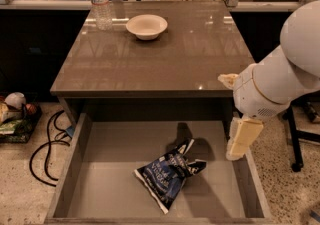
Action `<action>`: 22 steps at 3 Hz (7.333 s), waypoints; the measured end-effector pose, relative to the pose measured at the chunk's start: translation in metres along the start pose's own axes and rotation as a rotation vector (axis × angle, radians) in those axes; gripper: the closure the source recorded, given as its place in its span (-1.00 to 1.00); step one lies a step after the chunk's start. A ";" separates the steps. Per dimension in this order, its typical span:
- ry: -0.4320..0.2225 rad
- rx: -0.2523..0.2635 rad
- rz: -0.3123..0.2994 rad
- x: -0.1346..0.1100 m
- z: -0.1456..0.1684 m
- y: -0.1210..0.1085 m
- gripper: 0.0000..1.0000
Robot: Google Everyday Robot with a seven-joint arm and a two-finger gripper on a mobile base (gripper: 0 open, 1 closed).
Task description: Pick blue chip bag from top drawer and place on counter
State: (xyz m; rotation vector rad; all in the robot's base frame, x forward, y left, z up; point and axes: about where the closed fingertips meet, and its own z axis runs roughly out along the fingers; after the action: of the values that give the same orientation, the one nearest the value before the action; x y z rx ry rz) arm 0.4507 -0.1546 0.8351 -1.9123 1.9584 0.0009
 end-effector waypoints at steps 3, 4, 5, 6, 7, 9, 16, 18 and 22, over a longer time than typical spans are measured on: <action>-0.057 -0.156 -0.140 -0.021 0.097 -0.007 -1.00; -0.057 -0.156 -0.140 -0.024 0.089 -0.010 -1.00; -0.057 -0.156 -0.140 -0.024 0.088 -0.010 -1.00; -0.015 -0.147 -0.138 -0.030 0.064 -0.001 -1.00; 0.075 -0.122 -0.120 -0.038 0.016 0.020 -1.00; 0.177 -0.130 -0.134 -0.044 -0.023 0.036 -1.00; -0.267 -0.116 -0.177 0.009 0.176 0.047 -1.00; -0.368 -0.189 -0.170 -0.033 0.206 0.043 -1.00; -0.400 -0.261 -0.149 -0.040 0.239 0.051 0.76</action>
Offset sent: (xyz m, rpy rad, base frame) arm 0.0516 0.0761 -0.1616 0.0308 0.2002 0.2996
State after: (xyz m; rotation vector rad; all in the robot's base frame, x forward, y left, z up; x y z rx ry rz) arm 0.4683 -0.0473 0.6128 -2.0222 1.6069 0.5774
